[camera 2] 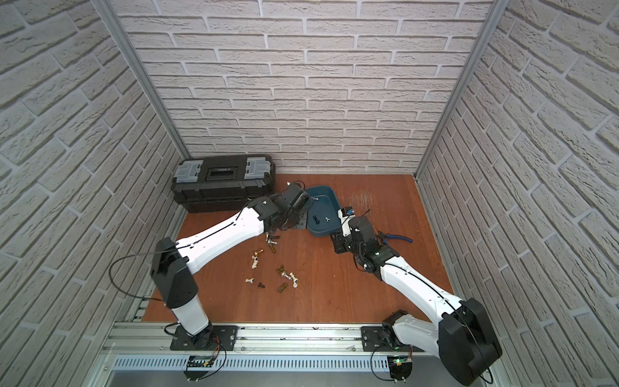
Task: Put the chess pieces into the storage box
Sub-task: Pick up the chess piece at the center of the board, then place the chess piece in the storage box.
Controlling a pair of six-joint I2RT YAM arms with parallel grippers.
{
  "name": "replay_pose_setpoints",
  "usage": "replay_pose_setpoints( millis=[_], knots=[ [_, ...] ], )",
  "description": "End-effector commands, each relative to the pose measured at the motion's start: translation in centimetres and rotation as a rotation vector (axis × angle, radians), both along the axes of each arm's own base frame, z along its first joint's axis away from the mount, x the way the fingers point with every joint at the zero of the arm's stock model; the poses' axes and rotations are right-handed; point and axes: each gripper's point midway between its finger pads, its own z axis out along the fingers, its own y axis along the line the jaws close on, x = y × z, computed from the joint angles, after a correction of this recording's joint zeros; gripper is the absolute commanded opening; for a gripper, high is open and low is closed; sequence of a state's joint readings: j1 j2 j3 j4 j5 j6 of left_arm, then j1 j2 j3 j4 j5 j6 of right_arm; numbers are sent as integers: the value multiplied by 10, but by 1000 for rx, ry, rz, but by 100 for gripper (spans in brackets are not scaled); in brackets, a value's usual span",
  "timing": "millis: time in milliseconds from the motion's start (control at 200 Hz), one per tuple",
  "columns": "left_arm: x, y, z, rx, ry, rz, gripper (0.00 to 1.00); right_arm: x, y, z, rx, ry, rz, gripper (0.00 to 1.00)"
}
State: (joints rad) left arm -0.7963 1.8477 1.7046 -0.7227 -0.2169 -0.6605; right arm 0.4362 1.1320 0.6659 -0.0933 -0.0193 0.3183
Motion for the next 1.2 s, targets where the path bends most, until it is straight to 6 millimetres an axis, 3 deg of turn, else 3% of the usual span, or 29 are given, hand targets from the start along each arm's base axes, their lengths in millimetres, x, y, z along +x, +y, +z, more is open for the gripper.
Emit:
replay_pose_setpoints(
  millis=[0, 125, 235, 340, 400, 490, 680, 830, 915, 1020, 1195],
  knots=[
    [38, -15, -19, 34, 6, -100, 13, 1, -14, 13, -25, -77, -59, 38],
    [76, -36, -39, 24, 14, -112, 13, -5, -28, 12, -62, -100, -97, 38],
    [93, -47, -62, 49, 42, -119, 15, -7, -36, 12, -73, -112, -122, 38],
    [101, -55, -76, 42, 62, -113, 23, -7, -34, 12, -71, -110, -114, 38],
    [103, -56, -80, 37, 66, -103, 34, -7, -32, 9, -71, -100, -100, 39],
    [104, -58, -77, 25, 60, -99, 47, -7, -26, 5, -68, -82, -68, 39],
    [96, -53, -41, 17, 16, -101, 48, -8, 1, 1, -18, -22, 59, 39],
    [67, -31, -4, 41, -41, -100, 47, -22, 36, 10, 65, -10, 227, 38],
    [38, -6, -2, 38, -31, -79, 47, -34, 56, 8, 62, 25, 307, 38],
    [-4, 24, -13, 7, 5, -46, 46, -55, 82, -2, 23, 76, 418, 35],
    [-83, 62, -61, 6, 141, -4, 46, -91, 117, -26, -36, 179, 539, 32]
  ],
)
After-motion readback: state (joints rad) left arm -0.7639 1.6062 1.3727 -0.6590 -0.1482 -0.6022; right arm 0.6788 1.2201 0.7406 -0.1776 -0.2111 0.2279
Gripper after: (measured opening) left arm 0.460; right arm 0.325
